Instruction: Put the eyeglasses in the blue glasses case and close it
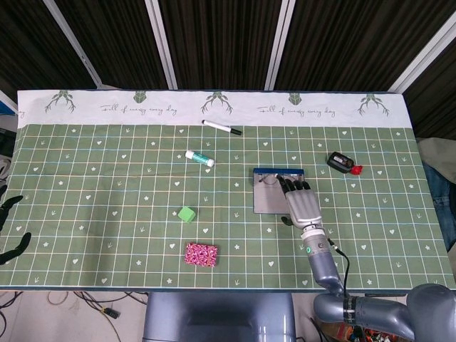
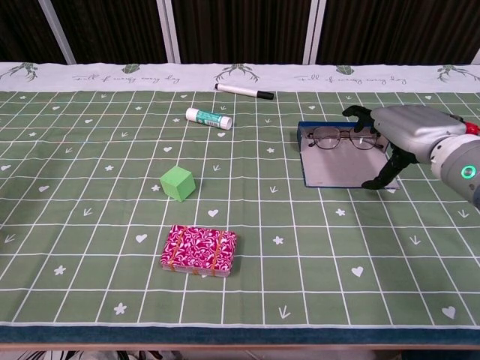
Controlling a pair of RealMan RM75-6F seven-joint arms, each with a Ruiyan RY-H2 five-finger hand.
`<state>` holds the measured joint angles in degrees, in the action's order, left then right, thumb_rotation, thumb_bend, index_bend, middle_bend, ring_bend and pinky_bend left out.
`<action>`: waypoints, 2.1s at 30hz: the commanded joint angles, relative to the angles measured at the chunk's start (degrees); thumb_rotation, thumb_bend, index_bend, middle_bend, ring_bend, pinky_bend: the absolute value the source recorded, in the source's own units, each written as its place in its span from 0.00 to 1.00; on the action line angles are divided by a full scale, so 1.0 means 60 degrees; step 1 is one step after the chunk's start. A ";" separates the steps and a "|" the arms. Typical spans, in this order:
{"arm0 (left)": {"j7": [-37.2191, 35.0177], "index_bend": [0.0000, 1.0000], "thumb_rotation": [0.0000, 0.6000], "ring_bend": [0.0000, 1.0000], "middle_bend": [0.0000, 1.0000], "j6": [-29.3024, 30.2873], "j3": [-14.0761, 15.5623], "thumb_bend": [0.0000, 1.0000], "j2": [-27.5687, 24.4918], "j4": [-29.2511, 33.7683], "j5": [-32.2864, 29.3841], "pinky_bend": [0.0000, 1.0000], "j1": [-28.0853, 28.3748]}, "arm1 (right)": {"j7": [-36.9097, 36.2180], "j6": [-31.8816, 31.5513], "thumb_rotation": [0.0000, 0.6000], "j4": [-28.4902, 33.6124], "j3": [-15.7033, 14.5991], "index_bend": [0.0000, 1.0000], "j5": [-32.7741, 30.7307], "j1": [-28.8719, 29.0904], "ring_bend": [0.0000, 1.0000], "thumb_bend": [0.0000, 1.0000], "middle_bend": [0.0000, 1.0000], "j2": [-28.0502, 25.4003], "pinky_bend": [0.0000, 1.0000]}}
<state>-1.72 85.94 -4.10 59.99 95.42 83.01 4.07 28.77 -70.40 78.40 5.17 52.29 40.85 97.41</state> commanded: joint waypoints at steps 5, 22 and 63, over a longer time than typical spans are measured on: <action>0.0009 0.15 1.00 0.00 0.00 -0.0019 0.0000 0.32 0.0007 -0.0010 -0.0009 0.00 0.0008 | 0.0072 0.0345 1.00 -0.0233 0.0077 0.06 0.0141 -0.0088 0.18 0.22 0.17 0.0142 0.20; -0.0006 0.15 1.00 0.00 0.00 -0.0028 -0.0005 0.32 0.0008 -0.0021 -0.0022 0.00 0.0009 | 0.0150 0.0778 1.00 -0.0875 0.0518 0.08 0.0269 -0.0201 0.17 0.20 0.16 0.0480 0.20; 0.0037 0.15 1.00 0.00 0.00 -0.0020 -0.0009 0.32 0.0012 -0.0024 -0.0031 0.00 0.0005 | 0.0262 0.1311 1.00 -0.1133 0.0933 0.11 0.0394 -0.0527 0.17 0.29 0.16 0.0586 0.20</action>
<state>-1.50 85.82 -4.15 60.06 95.28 82.82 4.10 30.31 -62.62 71.71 10.72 54.69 37.68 100.89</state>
